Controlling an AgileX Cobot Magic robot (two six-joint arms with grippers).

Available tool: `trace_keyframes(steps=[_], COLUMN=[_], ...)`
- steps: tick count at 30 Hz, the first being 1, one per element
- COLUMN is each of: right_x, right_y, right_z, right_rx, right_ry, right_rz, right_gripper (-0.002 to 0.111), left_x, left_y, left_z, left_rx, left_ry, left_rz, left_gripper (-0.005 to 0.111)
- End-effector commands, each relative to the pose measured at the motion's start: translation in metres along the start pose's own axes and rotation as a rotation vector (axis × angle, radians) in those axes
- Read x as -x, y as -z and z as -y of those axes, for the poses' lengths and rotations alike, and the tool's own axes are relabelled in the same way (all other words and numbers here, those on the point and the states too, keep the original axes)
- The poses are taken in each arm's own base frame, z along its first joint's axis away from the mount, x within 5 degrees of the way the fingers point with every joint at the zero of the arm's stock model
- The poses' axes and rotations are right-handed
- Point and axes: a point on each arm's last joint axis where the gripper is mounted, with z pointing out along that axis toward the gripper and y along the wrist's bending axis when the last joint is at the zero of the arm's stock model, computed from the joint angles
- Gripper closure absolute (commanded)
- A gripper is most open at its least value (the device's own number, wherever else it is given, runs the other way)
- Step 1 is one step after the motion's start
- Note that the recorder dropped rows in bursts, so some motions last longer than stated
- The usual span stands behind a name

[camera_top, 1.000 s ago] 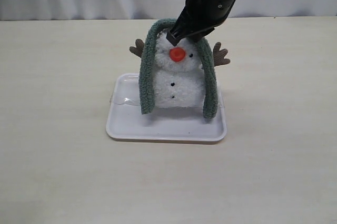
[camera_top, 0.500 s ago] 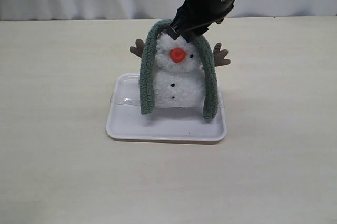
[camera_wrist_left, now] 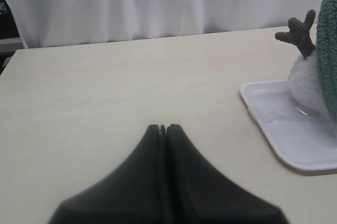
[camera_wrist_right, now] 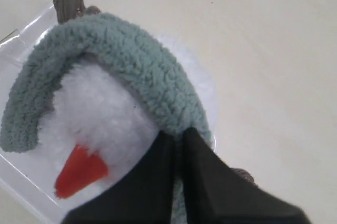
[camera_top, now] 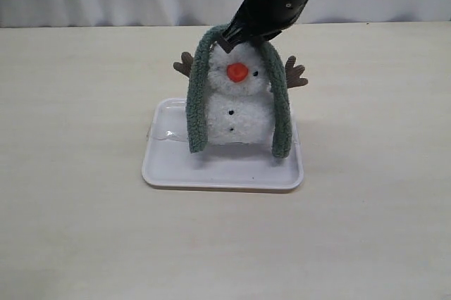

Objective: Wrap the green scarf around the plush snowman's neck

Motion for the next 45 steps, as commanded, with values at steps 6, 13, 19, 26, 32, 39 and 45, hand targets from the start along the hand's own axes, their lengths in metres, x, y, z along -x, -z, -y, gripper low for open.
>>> trace_keyframes(steps=[6, 13, 19, 26, 32, 39, 45], right_x=[0.022, 0.023, 0.018, 0.011, -0.001, -0.011, -0.046], right_y=[0.017, -0.005, -0.036, -0.027, -0.008, 0.034, 0.032], right_z=[-0.016, -0.023, -0.03, -0.025, -0.024, -0.021, -0.017], right_rx=[-0.283, -0.336, -0.323, -0.36, -0.328, -0.257, -0.156], right_ry=[0.179, 0.149, 0.17, 0.151, 0.067, -0.026, -0.091], right_rz=[0.154, 0.132, 0.06, -0.023, -0.129, -0.151, -0.217], right_gripper=[0.104, 0.104, 0.104, 0.099, 0.056, 0.055, 0.055], left_x=[0.0, 0.0, 0.0, 0.0, 0.0, 0.0, 0.0], left_y=[0.0, 0.0, 0.0, 0.0, 0.0, 0.0, 0.0], left_z=[0.001, 0.001, 0.001, 0.001, 0.001, 0.001, 0.001], left_rx=[-0.009, -0.009, -0.009, -0.009, -0.009, -0.01, -0.01], left_ry=[0.003, 0.002, 0.002, 0.002, 0.002, 0.006, 0.006], left_rz=[0.013, 0.013, 0.013, 0.013, 0.013, 0.013, 0.013], left_gripper=[0.107, 0.107, 0.107, 0.107, 0.107, 0.107, 0.107])
